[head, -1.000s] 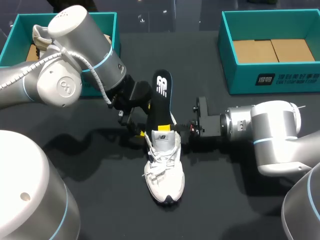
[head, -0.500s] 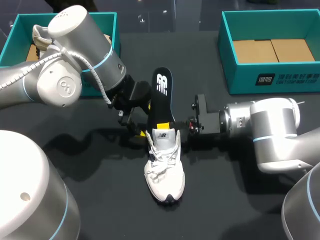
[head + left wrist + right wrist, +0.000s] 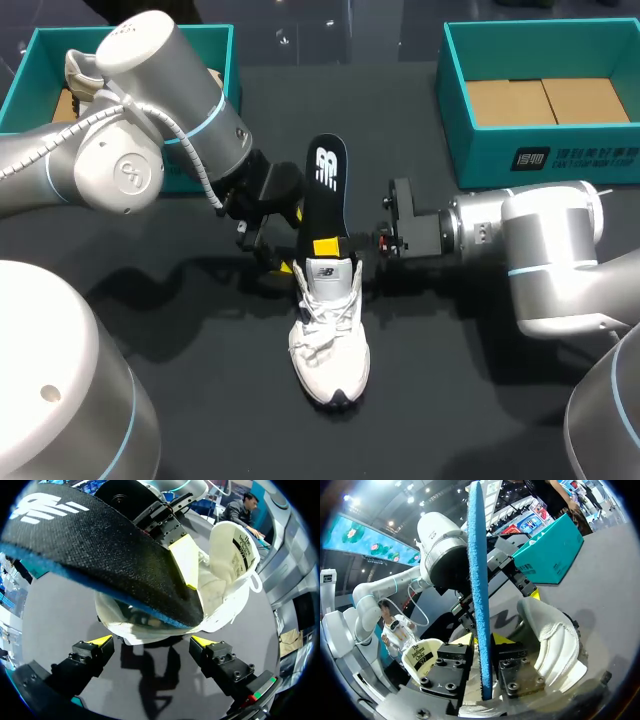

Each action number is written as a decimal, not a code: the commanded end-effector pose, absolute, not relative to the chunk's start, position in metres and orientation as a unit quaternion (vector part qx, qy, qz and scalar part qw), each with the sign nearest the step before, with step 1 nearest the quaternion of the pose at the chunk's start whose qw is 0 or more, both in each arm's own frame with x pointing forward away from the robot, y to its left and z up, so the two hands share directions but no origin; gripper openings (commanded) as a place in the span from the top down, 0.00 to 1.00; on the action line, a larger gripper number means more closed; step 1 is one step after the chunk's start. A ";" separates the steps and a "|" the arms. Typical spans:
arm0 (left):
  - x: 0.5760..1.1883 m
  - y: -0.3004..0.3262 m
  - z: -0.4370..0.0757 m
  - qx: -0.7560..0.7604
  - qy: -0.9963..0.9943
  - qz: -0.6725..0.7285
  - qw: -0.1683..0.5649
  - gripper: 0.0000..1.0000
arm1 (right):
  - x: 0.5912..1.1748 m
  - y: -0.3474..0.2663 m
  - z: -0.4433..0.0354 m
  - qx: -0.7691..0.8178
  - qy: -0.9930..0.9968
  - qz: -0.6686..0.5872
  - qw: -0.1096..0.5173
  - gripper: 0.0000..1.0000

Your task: Take the shoe out of the shoebox, open the shoe tongue, remove and reinsert the insole, then place the shoe into the shoebox

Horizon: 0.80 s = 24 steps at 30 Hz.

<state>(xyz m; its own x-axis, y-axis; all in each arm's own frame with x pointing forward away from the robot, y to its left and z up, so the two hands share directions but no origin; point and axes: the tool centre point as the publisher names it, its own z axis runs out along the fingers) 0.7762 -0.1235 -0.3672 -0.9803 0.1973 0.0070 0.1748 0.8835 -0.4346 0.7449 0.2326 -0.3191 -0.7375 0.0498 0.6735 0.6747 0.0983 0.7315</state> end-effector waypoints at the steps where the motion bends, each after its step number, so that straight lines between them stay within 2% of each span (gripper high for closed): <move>1: 0.777 -0.125 -0.368 -0.096 -0.970 0.220 0.026 0.00 | 0.751 0.231 -0.313 -0.258 -0.703 -0.612 0.254 0.76; 11: 0.777 -0.125 -0.368 -0.096 -0.970 0.220 0.026 0.00 | 0.768 0.229 -0.303 -0.253 -0.711 -0.606 0.252 0.78; 14: 0.777 -0.125 -0.368 -0.096 -0.970 0.220 0.026 0.00 | 0.772 0.229 -0.300 -0.257 -0.710 -0.606 0.252 0.89; 15: 0.777 -0.125 -0.368 -0.096 -0.970 0.220 0.026 0.00 | 0.772 0.229 -0.300 -0.258 -0.710 -0.606 0.251 1.00; 24: 0.777 -0.125 -0.368 -0.096 -0.970 0.220 0.026 0.00 | 0.771 0.230 -0.309 -0.283 -0.705 -0.595 0.262 1.00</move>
<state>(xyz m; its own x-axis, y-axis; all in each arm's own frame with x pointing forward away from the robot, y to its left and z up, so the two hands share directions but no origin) 0.7762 -0.1235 -0.3672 -0.9803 0.1973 0.0070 0.1747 0.8835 -0.4346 0.7732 0.2282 -0.3051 -0.7057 0.0847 0.7034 0.7078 0.1301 0.6944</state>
